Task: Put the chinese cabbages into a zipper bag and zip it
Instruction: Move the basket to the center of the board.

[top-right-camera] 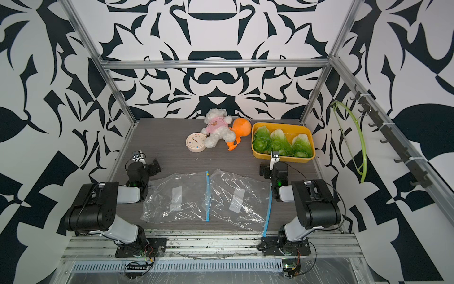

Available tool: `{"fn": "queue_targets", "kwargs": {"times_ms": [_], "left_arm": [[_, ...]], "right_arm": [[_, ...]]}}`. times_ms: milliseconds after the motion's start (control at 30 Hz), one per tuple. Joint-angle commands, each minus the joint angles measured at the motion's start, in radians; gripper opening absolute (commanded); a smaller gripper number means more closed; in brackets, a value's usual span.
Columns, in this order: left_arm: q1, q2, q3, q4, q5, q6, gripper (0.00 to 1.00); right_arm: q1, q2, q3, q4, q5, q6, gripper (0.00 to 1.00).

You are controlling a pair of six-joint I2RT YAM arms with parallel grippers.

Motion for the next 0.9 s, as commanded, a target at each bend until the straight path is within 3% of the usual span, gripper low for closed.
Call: {"fn": "queue_targets", "kwargs": {"times_ms": [0, 300, 500, 733, 867], "left_arm": [[0.003, -0.015, 0.007, 0.005, 0.021, 0.009, 0.99], [0.004, -0.210, 0.028, -0.196, -0.005, -0.006, 0.99], [0.005, -0.376, 0.058, -0.314, 0.013, -0.035, 0.99], [0.007, -0.498, 0.187, -0.599, -0.037, -0.251, 0.99], [0.015, -0.514, 0.237, -0.713, -0.098, -0.343, 0.99]], "right_arm": [[0.005, -0.020, 0.002, 0.038, -0.007, -0.001, 0.99], [0.002, -0.184, 0.027, -0.139, 0.019, 0.012, 1.00], [0.003, -0.321, 0.104, -0.370, 0.046, 0.081, 1.00], [-0.021, -0.390, 0.224, -0.707, 0.180, 0.339, 1.00], [-0.069, -0.392, 0.266, -0.810, 0.056, 0.383, 1.00]]}}
